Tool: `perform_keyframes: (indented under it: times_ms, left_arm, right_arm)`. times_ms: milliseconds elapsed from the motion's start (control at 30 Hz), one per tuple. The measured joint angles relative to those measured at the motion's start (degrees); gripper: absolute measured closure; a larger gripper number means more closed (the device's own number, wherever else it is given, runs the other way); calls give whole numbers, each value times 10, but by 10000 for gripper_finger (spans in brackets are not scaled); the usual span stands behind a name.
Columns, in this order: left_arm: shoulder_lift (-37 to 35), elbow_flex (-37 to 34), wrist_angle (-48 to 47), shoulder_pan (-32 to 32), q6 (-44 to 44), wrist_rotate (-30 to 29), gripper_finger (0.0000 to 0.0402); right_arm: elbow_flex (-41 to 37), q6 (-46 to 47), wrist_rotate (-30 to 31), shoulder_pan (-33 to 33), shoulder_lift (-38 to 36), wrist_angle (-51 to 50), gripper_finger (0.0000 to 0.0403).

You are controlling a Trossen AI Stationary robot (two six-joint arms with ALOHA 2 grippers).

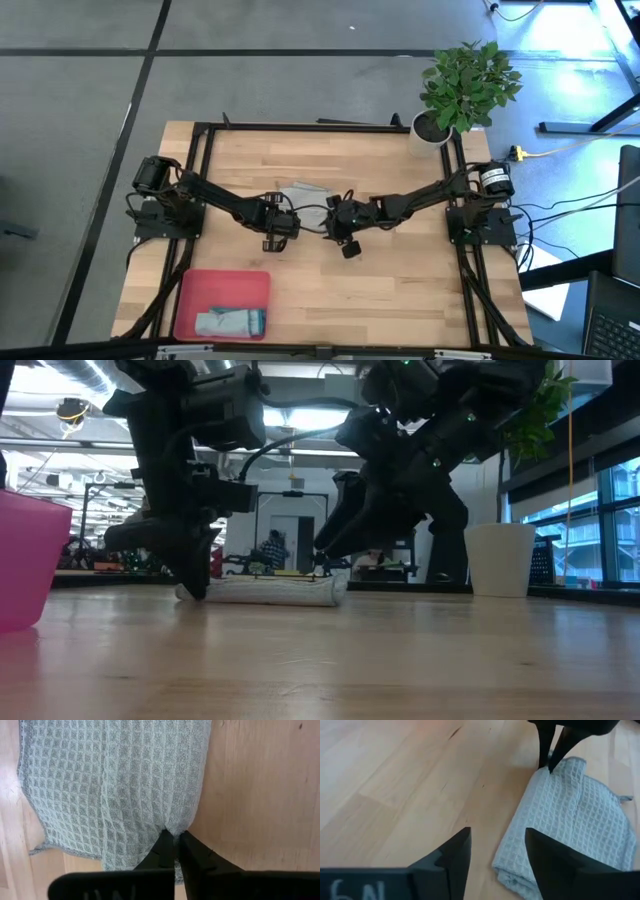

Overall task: Roll microfiber towels into tight, uniform cylinder then place into a basket
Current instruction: Roll the gray towel

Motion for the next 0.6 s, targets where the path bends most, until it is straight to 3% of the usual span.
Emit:
perform_keyframes:
  times_ms: [200, 400, 600]
  left_arm:
    - [0, 0, 1, 0, 0, 0, 401]
    - [0, 0, 1, 0, 0, 0, 401]
    - [0, 0, 1, 0, 0, 1, 401]
  right_arm:
    - [0, -22, 4, -1, 39, 29, 207]
    - [0, -64, 105, -1, 76, 44, 223]
    - [0, -64, 121, -7, 83, 52, 248]
